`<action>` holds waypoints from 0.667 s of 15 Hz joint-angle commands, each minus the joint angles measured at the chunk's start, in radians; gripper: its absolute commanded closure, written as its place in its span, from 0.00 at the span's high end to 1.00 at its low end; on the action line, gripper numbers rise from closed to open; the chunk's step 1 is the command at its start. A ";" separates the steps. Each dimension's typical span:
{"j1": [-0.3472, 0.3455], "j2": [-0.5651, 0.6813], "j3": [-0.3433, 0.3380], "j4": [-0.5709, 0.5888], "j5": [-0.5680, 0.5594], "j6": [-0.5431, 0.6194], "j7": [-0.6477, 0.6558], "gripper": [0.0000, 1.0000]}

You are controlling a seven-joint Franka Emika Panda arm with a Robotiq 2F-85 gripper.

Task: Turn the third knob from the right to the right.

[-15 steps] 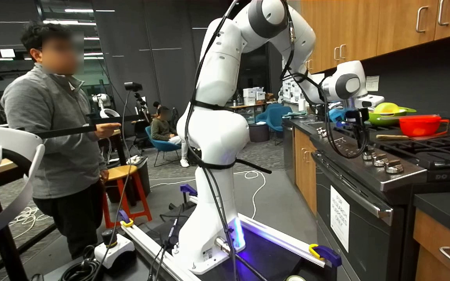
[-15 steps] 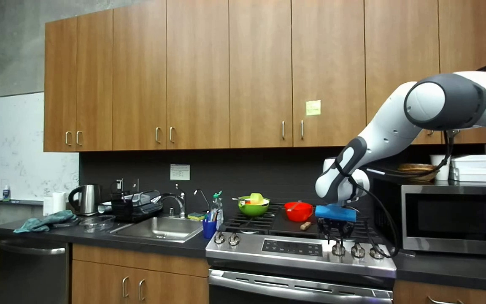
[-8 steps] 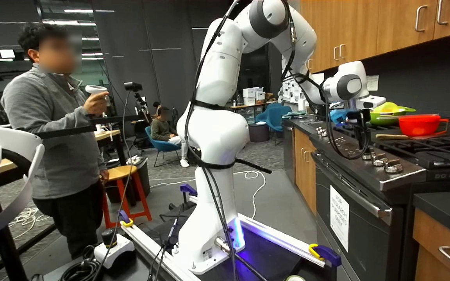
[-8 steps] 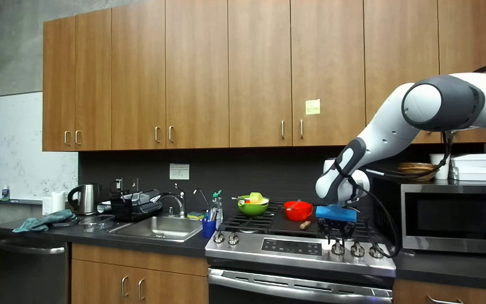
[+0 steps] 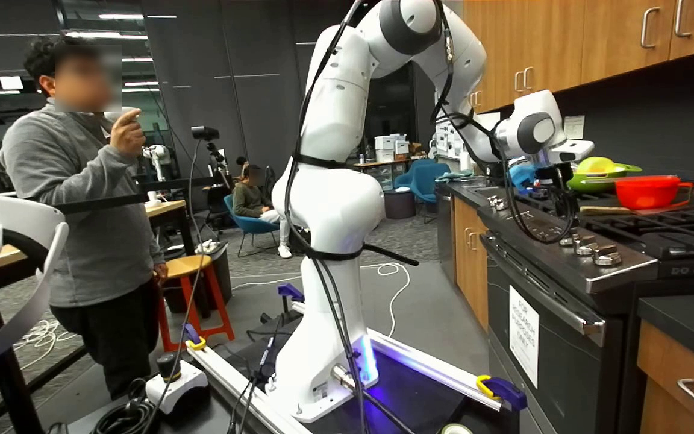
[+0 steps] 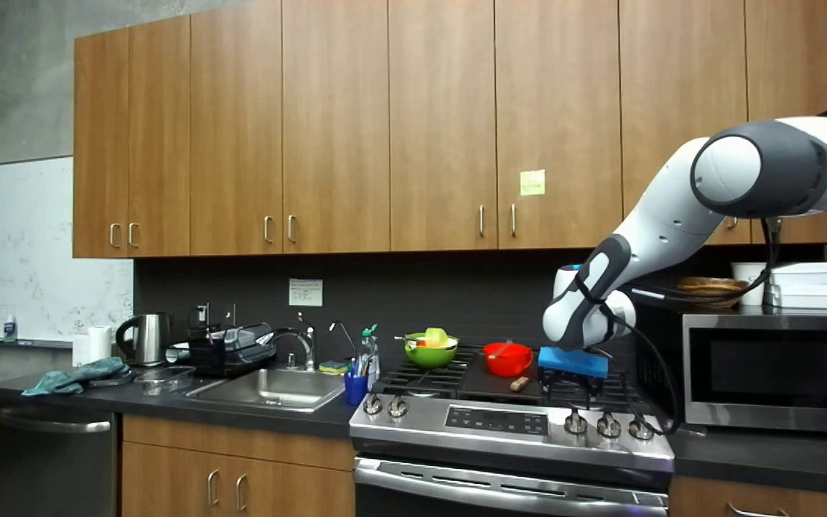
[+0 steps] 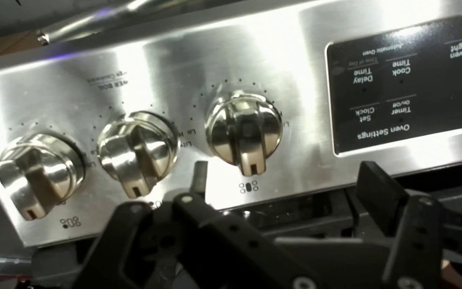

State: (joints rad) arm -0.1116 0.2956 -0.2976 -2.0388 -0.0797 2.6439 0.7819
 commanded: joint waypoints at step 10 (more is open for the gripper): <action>0.082 -0.315 -0.161 -0.371 -0.526 0.375 0.397 1.00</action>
State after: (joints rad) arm -0.0469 0.0776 -0.4141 -2.3246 -0.4618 2.9768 1.0625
